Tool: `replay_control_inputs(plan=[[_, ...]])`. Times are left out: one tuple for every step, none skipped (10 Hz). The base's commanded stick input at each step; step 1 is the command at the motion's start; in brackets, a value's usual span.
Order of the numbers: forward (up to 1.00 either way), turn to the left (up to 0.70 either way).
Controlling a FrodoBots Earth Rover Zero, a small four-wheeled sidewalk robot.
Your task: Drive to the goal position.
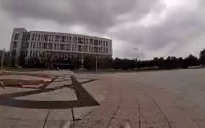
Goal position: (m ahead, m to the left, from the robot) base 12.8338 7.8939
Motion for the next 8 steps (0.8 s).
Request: replay_control_inputs(plan=[[1.0, 0.0], [1.0, 0.0], [1.0, 0.0], [1.0, 0.0], [1.0, 0.0], [1.0, 0.0], [1.0, 0.0], [1.0, 0.0]])
